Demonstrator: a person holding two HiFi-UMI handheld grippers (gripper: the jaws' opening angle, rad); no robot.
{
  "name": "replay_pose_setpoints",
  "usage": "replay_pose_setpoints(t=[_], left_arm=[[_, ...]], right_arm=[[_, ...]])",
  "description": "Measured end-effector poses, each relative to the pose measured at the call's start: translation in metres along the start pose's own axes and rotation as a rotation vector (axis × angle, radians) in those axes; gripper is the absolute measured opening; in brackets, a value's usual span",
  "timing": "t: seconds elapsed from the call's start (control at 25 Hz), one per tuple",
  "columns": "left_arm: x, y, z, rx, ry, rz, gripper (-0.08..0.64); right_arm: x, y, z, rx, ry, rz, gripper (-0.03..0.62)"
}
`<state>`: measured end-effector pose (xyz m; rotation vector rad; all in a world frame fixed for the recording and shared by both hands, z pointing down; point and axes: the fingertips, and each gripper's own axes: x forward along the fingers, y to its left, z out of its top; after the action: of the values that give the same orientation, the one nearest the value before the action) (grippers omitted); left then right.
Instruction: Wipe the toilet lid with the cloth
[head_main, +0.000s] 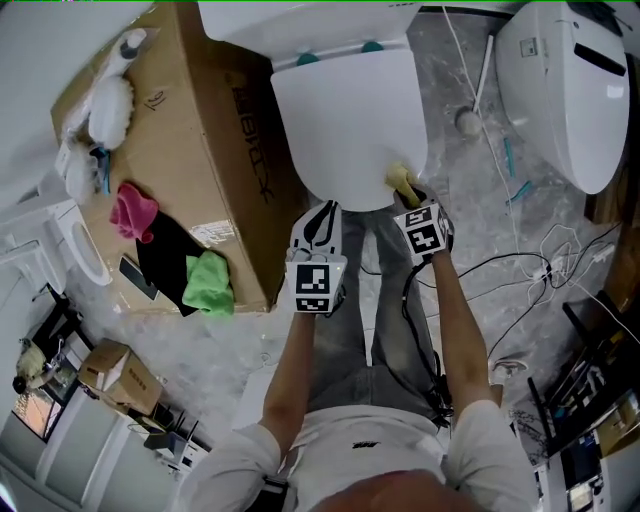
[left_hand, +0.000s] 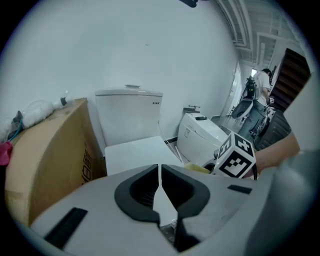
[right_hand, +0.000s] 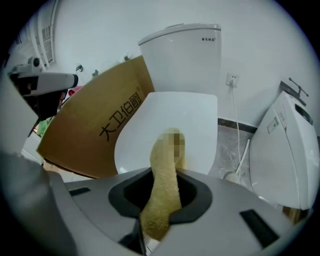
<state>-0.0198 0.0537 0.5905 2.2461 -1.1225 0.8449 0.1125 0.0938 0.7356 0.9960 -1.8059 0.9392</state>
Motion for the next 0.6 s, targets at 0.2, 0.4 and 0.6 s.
replay_pose_setpoints(t=[0.2, 0.4, 0.6], left_arm=[[-0.026, -0.006, 0.046, 0.021, -0.035, 0.001, 0.041], [-0.057, -0.008, 0.099, 0.041, -0.094, 0.012, 0.041], [-0.093, -0.016, 0.143, 0.063, -0.152, 0.014, 0.041]], right_arm=[[-0.067, 0.008, 0.05, -0.04, -0.072, -0.001, 0.1], [-0.142, 0.019, 0.11, -0.111, -0.177, -0.017, 0.1], [-0.216, 0.031, 0.151, -0.114, -0.3, -0.032, 0.1]])
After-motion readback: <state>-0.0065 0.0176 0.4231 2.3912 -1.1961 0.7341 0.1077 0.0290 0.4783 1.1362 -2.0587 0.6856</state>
